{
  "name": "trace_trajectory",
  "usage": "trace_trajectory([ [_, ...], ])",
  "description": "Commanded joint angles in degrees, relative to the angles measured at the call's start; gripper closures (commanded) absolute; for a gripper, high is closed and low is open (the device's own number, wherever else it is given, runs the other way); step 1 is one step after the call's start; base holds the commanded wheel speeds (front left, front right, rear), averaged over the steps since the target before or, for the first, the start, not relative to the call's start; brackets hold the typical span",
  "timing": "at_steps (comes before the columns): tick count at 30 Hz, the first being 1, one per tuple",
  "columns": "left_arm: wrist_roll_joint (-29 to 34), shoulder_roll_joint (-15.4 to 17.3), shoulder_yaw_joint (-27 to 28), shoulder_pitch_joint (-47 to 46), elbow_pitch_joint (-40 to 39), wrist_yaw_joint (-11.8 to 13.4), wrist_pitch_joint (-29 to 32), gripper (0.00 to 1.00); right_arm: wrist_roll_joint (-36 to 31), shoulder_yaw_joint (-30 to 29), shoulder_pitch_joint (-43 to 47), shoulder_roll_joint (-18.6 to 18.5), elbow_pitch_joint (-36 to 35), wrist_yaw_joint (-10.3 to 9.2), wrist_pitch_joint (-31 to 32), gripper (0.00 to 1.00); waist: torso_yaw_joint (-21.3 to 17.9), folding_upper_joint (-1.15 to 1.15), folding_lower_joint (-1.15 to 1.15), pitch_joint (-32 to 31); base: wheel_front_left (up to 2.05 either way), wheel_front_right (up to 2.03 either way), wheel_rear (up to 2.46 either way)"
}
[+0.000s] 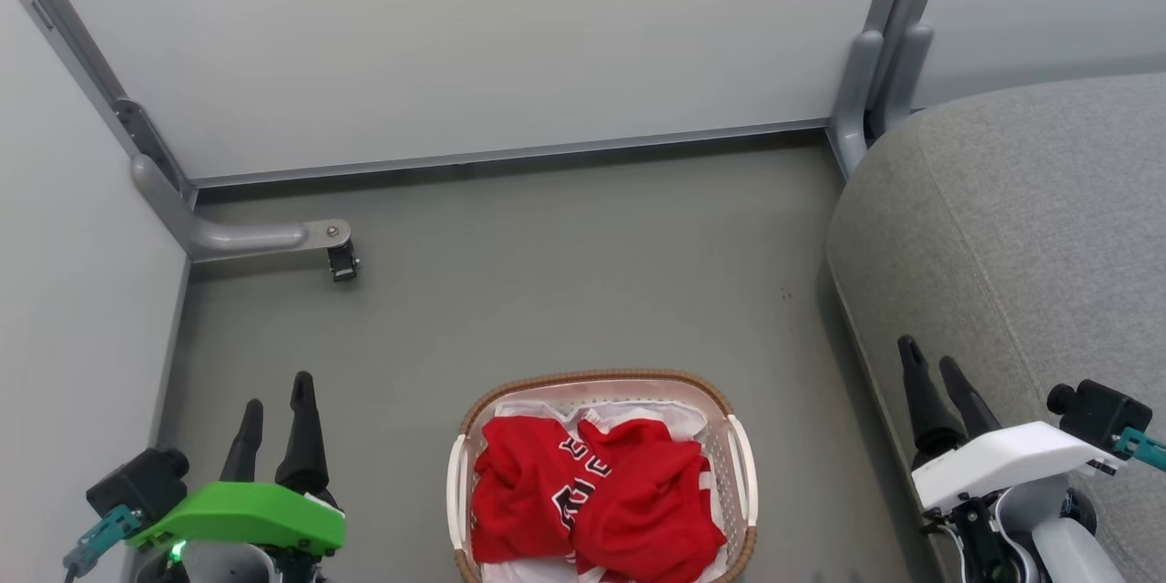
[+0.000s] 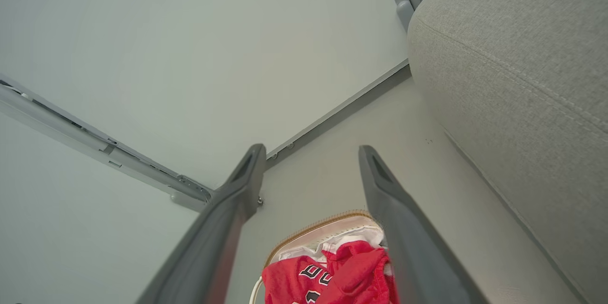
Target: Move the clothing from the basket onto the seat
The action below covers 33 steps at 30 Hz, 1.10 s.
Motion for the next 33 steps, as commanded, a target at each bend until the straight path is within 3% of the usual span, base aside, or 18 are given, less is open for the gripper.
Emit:
trace_trajectory([
  [1, 2.07, 0.66, -0.17, -0.61, -0.37, 0.27, -0.67, 0.00, -1.85, 0.31, -1.40, -0.59, -0.27, 0.02, -0.74, 0.00, 0.03, 0.00, 0.00, -0.01, 0.00, 0.00, 0.00],
  [33, 21.14, 1.91, -3.59, 0.80, -0.26, 2.87, -5.44, 0.00, -21.57, 3.10, -1.45, -1.62, 2.23, 0.02, -5.55, 0.00, 0.14, 0.00, 0.00, 0.38, 0.00, 0.00, 0.00],
])
